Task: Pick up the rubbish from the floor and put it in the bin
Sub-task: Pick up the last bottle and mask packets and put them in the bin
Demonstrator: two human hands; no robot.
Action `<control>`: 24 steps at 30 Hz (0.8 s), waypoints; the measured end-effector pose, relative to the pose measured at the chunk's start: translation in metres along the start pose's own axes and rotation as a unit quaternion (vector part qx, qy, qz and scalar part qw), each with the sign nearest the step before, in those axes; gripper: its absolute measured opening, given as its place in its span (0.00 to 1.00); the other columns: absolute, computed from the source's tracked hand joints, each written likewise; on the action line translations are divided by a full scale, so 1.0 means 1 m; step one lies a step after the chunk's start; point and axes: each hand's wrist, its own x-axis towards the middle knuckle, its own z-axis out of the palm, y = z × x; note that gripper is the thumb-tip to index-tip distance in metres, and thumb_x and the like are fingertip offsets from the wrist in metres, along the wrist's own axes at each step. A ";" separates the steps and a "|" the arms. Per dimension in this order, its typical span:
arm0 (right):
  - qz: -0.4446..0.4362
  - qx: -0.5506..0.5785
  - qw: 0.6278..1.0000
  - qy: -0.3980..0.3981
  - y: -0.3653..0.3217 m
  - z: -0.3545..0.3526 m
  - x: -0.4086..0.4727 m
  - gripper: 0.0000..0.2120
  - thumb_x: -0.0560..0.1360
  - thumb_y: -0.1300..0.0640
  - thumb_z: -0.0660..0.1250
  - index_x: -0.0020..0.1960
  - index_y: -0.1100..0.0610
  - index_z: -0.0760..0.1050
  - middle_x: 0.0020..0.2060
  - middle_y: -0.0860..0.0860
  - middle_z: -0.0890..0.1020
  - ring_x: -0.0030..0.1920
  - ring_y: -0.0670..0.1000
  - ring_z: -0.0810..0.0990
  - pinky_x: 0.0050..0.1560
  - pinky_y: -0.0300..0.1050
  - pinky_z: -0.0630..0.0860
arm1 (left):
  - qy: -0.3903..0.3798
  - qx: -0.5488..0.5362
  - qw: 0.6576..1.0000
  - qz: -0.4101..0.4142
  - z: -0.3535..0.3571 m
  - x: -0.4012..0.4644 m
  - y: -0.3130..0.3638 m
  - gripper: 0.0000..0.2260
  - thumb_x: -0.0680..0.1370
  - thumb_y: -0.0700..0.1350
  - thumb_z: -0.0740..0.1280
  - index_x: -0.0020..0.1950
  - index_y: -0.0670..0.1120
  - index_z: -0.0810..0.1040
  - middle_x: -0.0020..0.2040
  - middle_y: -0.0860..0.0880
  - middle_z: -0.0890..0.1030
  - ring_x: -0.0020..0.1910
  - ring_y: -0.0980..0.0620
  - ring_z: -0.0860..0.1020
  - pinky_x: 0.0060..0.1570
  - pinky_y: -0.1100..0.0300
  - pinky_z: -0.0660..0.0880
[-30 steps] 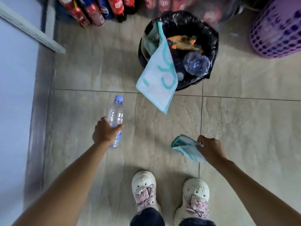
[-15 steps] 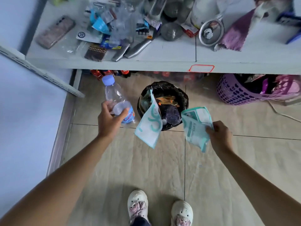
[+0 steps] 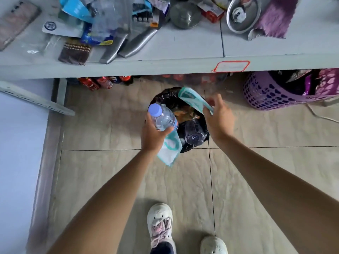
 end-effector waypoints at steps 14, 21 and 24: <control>-0.069 -0.144 0.887 -0.432 0.031 0.020 -0.009 0.53 0.63 0.30 0.68 0.78 0.47 0.46 0.78 0.47 0.43 0.78 0.50 0.41 0.74 0.61 0.37 | -0.058 -0.178 0.981 0.055 -0.054 0.033 0.050 0.16 0.69 0.52 0.71 0.55 0.57 0.73 0.55 0.51 0.78 0.57 0.52 0.78 0.62 0.60 0.73; -0.089 -0.188 0.885 -0.416 0.038 0.033 -0.018 0.58 0.64 0.39 0.74 0.78 0.51 0.38 0.78 0.50 0.42 0.78 0.51 0.43 0.75 0.59 0.42 | -0.111 0.136 0.962 0.210 -0.055 0.029 0.027 0.10 0.74 0.43 0.70 0.54 0.44 0.80 0.46 0.50 0.84 0.39 0.50 0.79 0.44 0.66 0.72; -0.119 -0.174 0.885 -0.415 0.045 0.040 -0.016 0.54 0.65 0.42 0.74 0.78 0.51 0.41 0.79 0.50 0.47 0.78 0.51 0.47 0.76 0.54 0.47 | -0.161 0.235 0.926 0.249 -0.047 0.024 0.011 0.13 0.74 0.44 0.70 0.57 0.44 0.81 0.55 0.49 0.85 0.48 0.48 0.83 0.47 0.60 0.75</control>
